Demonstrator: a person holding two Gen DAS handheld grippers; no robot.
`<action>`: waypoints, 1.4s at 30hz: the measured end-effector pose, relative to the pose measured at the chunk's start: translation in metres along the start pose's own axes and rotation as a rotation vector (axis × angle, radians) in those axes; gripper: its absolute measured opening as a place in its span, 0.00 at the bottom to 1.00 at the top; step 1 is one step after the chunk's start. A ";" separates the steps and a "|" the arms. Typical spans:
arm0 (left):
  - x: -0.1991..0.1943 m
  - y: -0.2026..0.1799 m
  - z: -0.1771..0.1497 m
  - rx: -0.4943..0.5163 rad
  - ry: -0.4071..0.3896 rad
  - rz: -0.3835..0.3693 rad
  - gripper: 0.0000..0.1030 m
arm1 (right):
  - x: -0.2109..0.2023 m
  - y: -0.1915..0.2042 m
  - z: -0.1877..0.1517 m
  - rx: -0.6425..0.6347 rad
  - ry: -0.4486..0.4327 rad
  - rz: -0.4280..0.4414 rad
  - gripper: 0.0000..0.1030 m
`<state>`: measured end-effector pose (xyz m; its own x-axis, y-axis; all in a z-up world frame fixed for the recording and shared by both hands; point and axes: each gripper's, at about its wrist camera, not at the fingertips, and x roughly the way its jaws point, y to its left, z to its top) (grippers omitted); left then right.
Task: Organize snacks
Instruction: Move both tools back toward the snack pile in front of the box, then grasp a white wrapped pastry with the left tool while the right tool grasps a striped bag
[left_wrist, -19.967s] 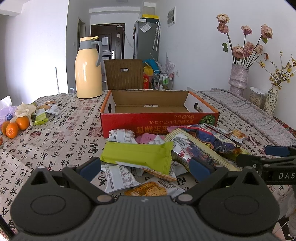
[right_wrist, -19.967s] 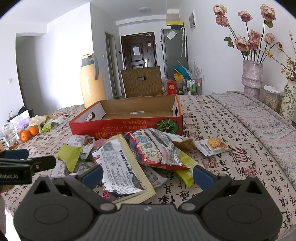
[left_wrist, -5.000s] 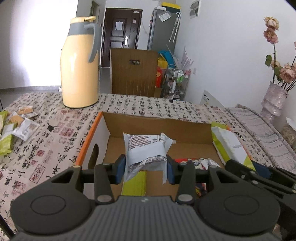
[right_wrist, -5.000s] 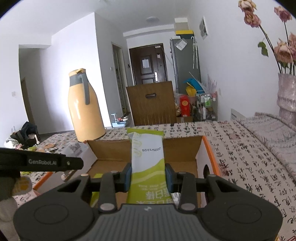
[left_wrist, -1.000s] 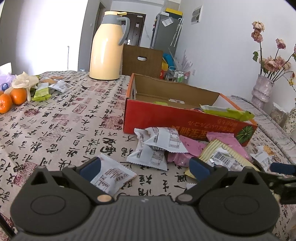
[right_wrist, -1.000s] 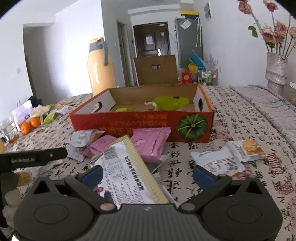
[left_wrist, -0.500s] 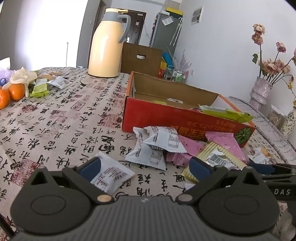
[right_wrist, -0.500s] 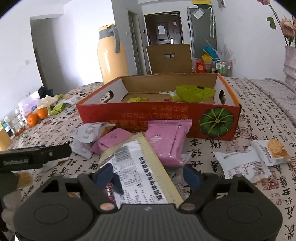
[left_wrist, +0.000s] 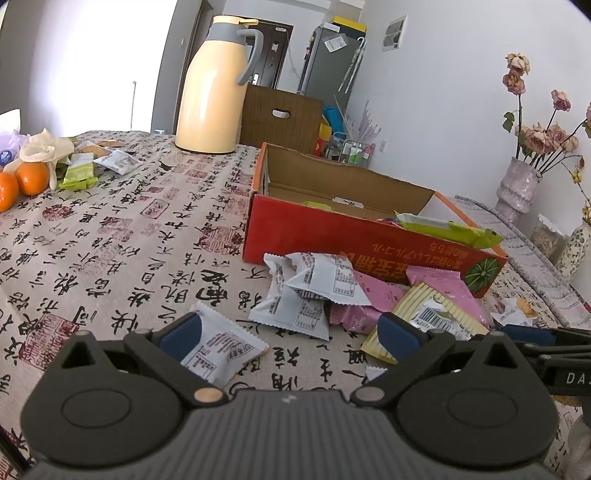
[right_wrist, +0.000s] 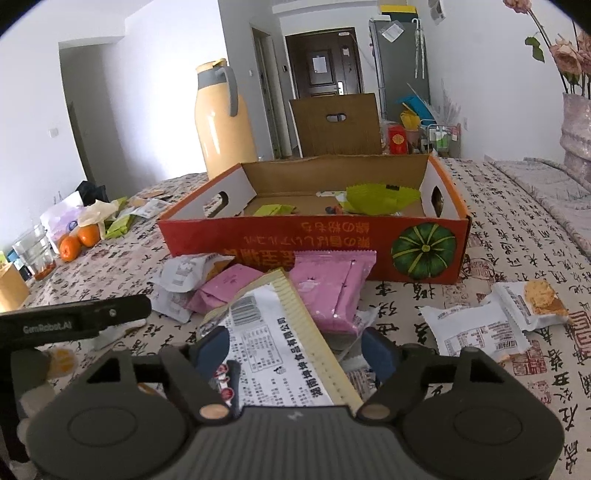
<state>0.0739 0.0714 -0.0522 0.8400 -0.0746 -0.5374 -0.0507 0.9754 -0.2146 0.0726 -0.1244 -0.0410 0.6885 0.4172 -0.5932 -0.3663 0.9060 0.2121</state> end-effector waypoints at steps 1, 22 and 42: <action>0.000 0.000 0.000 -0.001 0.000 -0.001 1.00 | 0.001 0.001 0.000 -0.005 0.002 -0.001 0.76; -0.006 0.002 0.003 -0.009 0.008 -0.004 1.00 | 0.003 0.039 -0.013 -0.265 0.027 -0.054 0.36; 0.011 0.021 0.013 0.241 0.171 0.141 1.00 | -0.059 -0.008 -0.009 -0.066 -0.174 -0.114 0.36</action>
<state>0.0891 0.0941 -0.0524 0.7302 0.0507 -0.6814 -0.0135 0.9981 0.0598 0.0293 -0.1570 -0.0147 0.8234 0.3236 -0.4661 -0.3163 0.9437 0.0966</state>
